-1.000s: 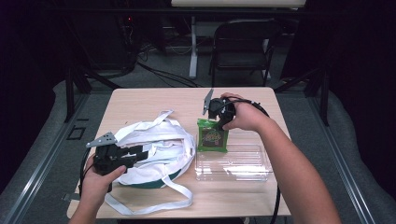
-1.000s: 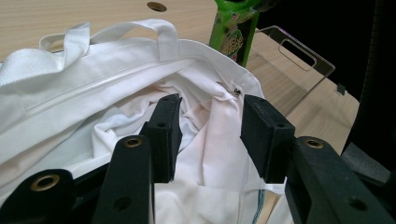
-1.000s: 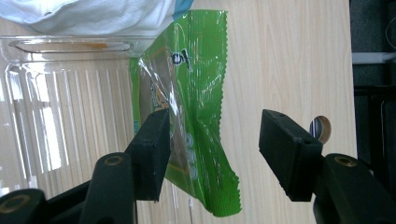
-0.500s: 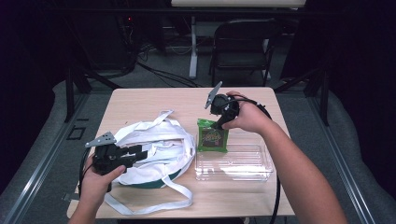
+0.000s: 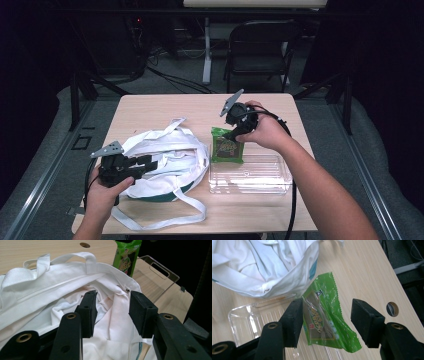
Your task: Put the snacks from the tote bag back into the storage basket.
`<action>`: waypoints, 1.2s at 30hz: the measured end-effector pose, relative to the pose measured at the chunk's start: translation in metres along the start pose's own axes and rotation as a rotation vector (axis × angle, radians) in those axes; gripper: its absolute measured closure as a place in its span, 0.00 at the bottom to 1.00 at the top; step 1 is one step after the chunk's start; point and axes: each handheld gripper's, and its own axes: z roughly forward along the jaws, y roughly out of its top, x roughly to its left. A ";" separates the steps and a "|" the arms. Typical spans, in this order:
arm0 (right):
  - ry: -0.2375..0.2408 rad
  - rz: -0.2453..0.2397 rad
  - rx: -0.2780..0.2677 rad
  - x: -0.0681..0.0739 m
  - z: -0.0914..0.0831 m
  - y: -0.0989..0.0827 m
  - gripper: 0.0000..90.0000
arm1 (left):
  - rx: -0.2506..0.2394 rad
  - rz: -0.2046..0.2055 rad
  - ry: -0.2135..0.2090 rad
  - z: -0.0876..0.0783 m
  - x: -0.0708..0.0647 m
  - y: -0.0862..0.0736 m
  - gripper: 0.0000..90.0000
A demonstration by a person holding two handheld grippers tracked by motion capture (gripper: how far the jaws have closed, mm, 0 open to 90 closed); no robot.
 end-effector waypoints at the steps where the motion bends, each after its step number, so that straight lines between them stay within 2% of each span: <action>1: -0.002 0.007 -0.008 0.000 -0.001 0.000 0.48 | 0.000 0.000 0.001 0.000 0.000 0.000 0.64; 3: -0.009 0.031 -0.021 0.002 -0.004 -0.001 0.49 | 0.001 0.001 0.000 0.000 0.000 0.000 0.64; 7: -0.016 0.038 -0.024 0.004 -0.007 -0.002 0.49 | -0.002 0.001 0.000 -0.001 0.000 0.000 0.64; 8: -0.022 0.048 -0.041 0.007 -0.009 -0.004 0.50 | 0.000 0.001 0.001 -0.001 0.001 0.000 0.64; 16: -0.008 0.087 -0.084 0.018 -0.013 -0.012 0.50 | 0.000 0.000 0.001 -0.001 0.001 0.000 0.64; 20: 0.000 0.134 -0.109 0.024 -0.015 -0.019 0.50 | -0.001 -0.005 0.003 -0.001 0.001 -0.001 0.63; 25: -0.003 0.180 -0.147 0.032 -0.019 -0.031 0.51 | -0.001 -0.007 0.005 -0.001 0.002 -0.001 0.63; 36: -0.018 0.242 -0.168 0.050 -0.017 -0.061 0.54 | -0.001 -0.008 0.008 -0.002 0.002 -0.001 0.63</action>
